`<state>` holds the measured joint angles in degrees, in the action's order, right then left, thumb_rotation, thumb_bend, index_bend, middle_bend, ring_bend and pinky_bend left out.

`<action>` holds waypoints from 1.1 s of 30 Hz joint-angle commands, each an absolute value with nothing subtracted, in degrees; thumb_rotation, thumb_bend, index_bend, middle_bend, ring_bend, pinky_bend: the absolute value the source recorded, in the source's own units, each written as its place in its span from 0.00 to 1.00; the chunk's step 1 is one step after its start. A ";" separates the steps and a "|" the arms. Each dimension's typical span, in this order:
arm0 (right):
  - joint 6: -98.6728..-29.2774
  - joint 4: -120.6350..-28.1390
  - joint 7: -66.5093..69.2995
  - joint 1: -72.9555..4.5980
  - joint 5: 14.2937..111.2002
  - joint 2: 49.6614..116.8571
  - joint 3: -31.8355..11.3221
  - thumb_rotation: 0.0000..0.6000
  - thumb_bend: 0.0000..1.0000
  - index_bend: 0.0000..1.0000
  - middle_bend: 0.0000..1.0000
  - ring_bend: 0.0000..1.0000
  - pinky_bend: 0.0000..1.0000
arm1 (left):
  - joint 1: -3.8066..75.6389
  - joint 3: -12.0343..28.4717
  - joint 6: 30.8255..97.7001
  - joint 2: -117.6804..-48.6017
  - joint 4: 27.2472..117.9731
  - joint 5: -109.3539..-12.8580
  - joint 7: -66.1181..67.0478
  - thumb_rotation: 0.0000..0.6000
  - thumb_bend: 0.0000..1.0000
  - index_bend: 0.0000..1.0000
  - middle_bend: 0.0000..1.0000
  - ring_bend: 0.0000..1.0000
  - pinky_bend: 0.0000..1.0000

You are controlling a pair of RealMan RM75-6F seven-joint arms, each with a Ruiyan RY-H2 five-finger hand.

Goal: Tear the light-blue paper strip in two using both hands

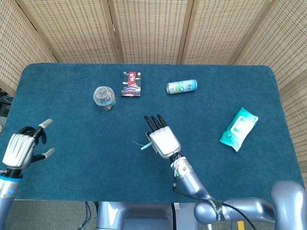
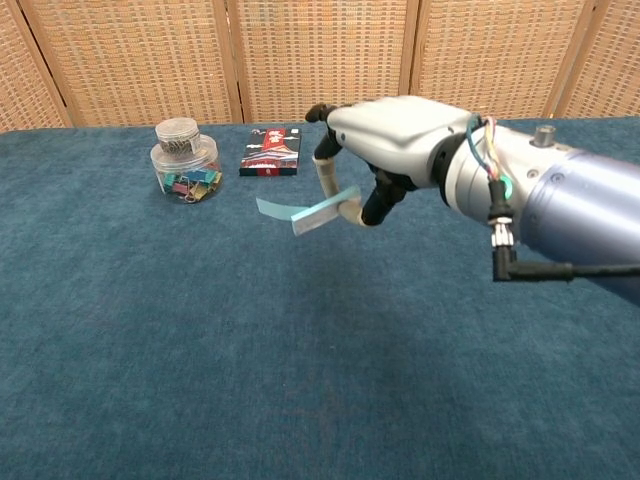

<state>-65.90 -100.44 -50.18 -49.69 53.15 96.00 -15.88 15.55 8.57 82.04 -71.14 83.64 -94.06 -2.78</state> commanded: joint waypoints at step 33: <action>-65.70 -97.54 -48.60 -55.57 44.83 93.74 -19.06 1.00 0.65 0.63 0.00 0.00 0.00 | 44.35 17.70 53.07 -89.34 84.35 -73.33 11.14 1.00 0.14 0.58 0.94 0.95 0.92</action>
